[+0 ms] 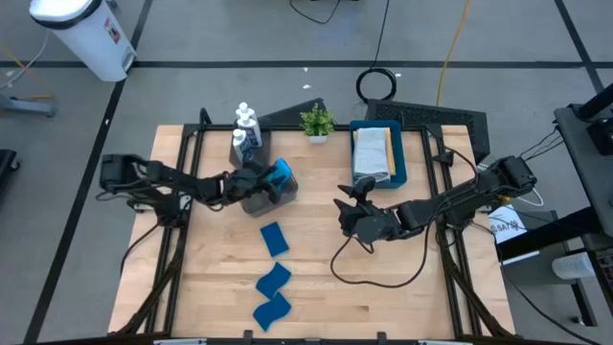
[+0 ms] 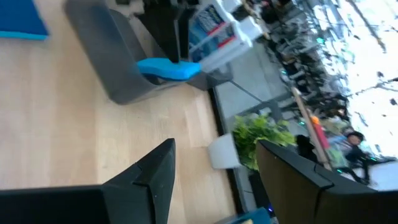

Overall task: Pick & Place Kitchen Items
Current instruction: Put the blue sponge into the bottom black bin

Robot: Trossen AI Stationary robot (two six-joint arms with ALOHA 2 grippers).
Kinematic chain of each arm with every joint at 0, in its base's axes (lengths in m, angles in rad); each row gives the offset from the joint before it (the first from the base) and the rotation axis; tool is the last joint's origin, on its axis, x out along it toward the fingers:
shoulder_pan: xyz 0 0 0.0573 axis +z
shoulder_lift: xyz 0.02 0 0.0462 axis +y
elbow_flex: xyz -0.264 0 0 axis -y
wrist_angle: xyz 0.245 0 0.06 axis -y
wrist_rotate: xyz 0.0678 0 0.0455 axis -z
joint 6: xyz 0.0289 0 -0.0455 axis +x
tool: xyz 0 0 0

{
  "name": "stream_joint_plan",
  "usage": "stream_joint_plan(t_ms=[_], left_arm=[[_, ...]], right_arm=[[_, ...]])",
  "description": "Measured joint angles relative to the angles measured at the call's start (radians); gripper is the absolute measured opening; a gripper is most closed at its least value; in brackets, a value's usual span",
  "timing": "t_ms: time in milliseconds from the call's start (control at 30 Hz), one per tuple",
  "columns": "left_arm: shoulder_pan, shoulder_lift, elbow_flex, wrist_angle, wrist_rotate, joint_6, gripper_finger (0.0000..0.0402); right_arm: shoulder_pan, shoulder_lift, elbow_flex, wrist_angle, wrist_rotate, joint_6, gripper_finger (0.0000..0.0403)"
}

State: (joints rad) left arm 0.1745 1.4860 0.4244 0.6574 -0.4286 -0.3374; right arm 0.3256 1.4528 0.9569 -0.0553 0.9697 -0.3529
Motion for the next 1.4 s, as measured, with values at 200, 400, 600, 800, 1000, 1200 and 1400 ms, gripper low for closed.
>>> stream_joint_plan(t_ms=[200,400,600,800,1000,1200,1400], left_arm=[[0.0,0.065,0.007,-0.027,0.065,-0.019,0.0214],[0.009,0.048,0.008,-0.112,0.209,-0.054,0.0214],[0.023,0.022,0.009,-0.128,0.251,-0.032,0.0214],[0.01,-0.121,0.008,-0.15,0.283,-0.029,0.0214],[-0.089,-0.199,0.009,-0.194,0.548,-0.01,0.0214],[-0.211,-0.154,0.009,-0.295,0.449,0.033,0.0214],[-0.217,-0.144,0.011,-0.324,0.304,0.049,0.0214]], right_arm=[[0.0,0.0,0.0,0.0,-0.032,0.0,0.0196],[0.0,0.0,0.0,-0.001,-0.032,-0.001,0.0196],[0.0,0.0,0.0,-0.001,-0.031,-0.002,0.0196],[0.0,0.0,0.0,-0.002,-0.031,-0.003,0.0196],[0.0,0.0,0.0,-0.002,-0.031,-0.004,0.0196],[0.001,0.0,0.0,-0.001,-0.031,-0.003,0.0196],[0.001,0.0,0.0,-0.001,-0.031,-0.003,0.0196]])
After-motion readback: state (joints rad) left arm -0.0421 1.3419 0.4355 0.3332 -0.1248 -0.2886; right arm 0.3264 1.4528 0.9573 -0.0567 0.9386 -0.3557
